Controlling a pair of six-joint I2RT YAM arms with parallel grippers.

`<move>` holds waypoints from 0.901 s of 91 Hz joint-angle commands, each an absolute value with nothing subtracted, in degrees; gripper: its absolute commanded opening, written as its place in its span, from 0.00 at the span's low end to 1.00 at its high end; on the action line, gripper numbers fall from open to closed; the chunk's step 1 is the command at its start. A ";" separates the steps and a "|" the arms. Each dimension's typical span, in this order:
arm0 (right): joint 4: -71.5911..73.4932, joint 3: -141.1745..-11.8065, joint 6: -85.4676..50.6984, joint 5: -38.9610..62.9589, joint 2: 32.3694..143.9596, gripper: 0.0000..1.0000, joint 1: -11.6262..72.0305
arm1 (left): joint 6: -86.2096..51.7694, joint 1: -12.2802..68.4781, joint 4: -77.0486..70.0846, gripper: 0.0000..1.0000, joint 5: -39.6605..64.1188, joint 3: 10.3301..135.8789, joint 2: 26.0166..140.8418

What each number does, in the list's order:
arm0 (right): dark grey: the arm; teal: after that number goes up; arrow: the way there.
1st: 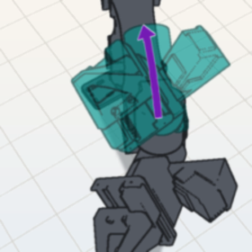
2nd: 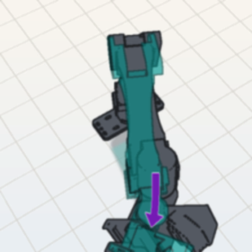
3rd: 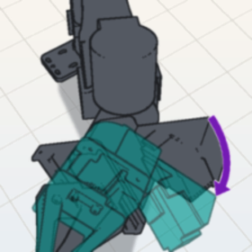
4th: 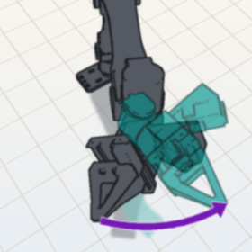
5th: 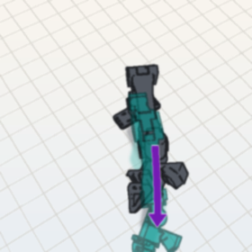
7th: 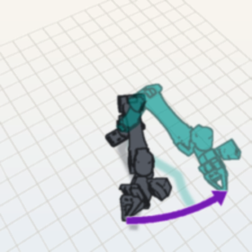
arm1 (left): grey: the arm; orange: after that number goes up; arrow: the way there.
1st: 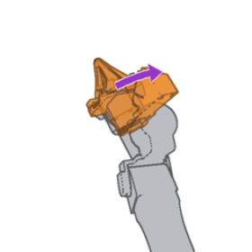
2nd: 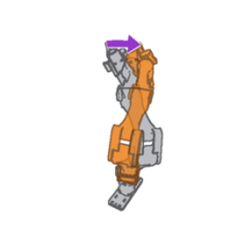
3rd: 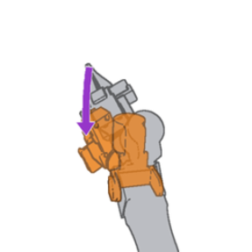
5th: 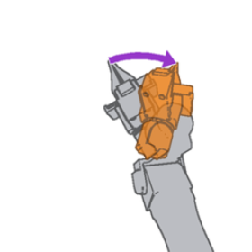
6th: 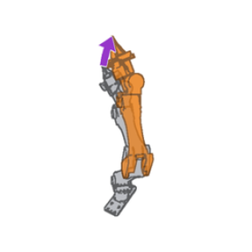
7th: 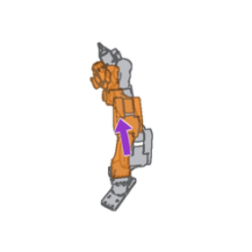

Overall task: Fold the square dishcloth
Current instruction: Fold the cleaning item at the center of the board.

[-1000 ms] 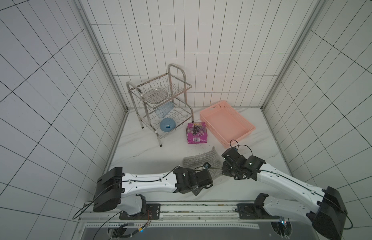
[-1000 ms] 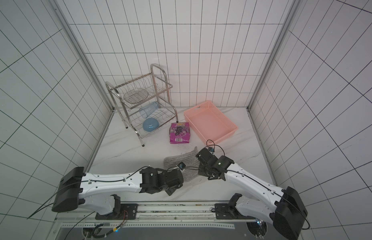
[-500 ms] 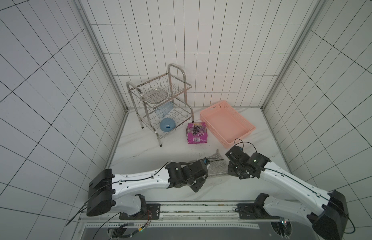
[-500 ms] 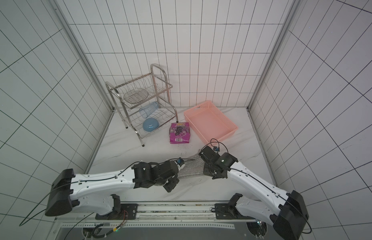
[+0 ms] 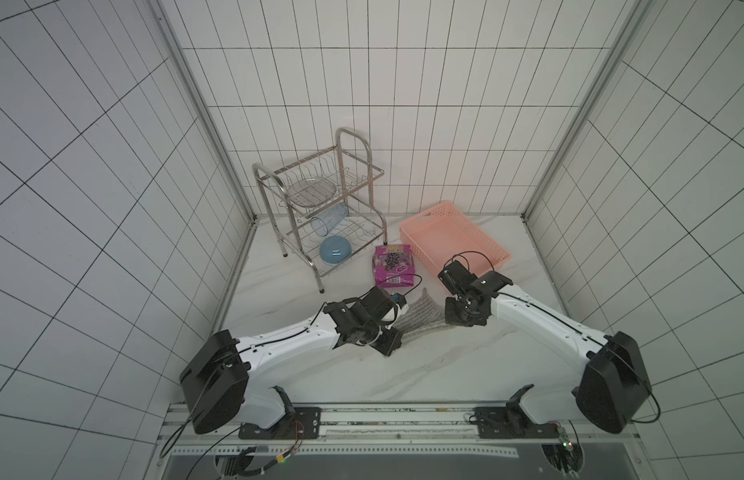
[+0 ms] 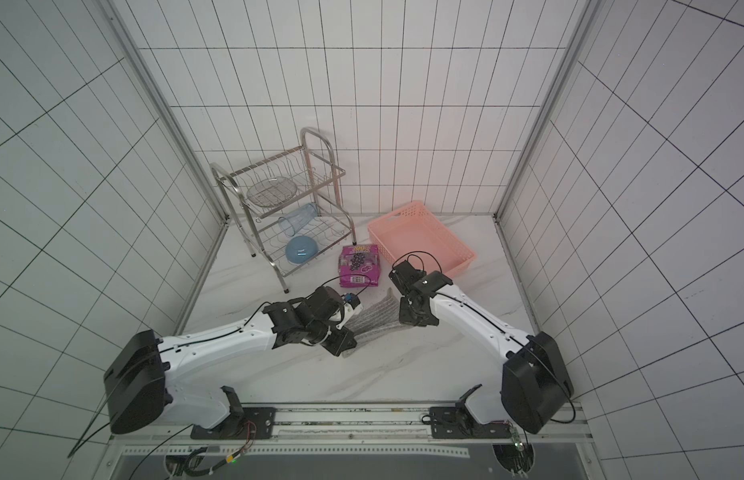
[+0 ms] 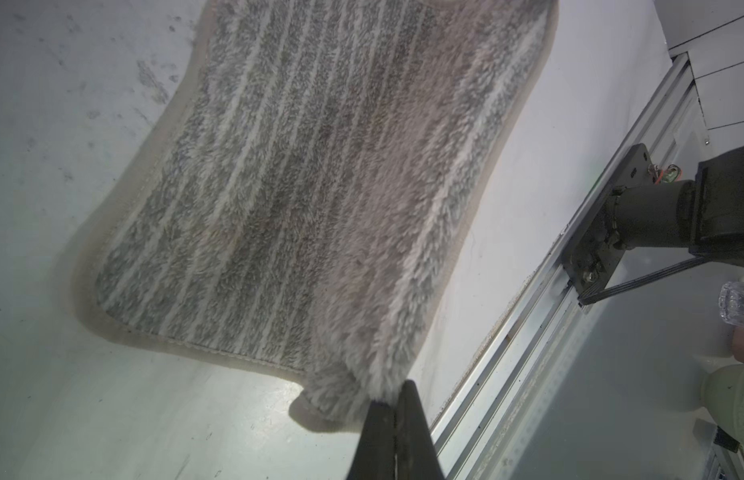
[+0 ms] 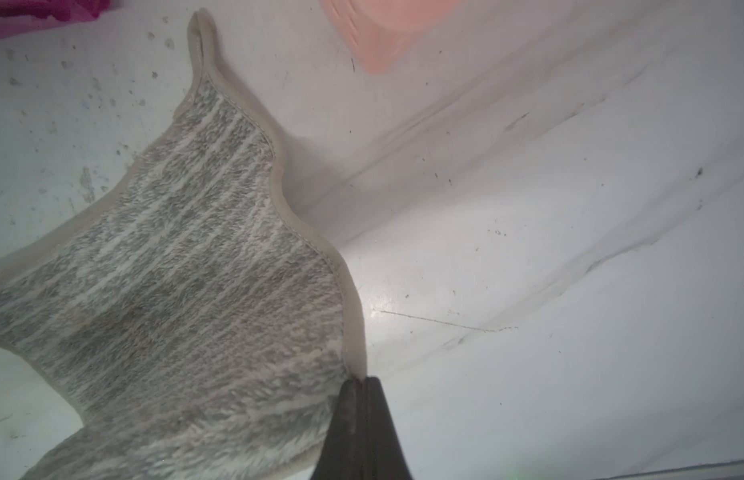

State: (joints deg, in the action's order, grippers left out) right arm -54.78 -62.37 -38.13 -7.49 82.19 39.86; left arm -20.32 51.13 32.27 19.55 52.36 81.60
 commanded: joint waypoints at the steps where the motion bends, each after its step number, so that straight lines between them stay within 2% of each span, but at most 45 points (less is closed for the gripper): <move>1: -54.39 -66.39 -33.94 -6.54 85.29 0.00 38.97 | -20.06 49.15 28.06 0.00 23.58 52.53 83.66; 45: -53.28 -78.58 -29.04 -4.50 100.03 0.02 38.06 | -25.16 43.67 24.42 0.00 25.49 48.09 85.34; 82: -52.40 -84.24 -27.79 -5.00 108.32 0.08 38.06 | -27.86 41.33 22.68 0.00 20.48 45.71 84.43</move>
State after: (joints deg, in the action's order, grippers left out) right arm -51.94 -82.21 -28.69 -4.03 107.33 38.57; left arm -26.96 41.60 24.29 22.37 45.84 85.58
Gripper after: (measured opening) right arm 0.076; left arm 0.041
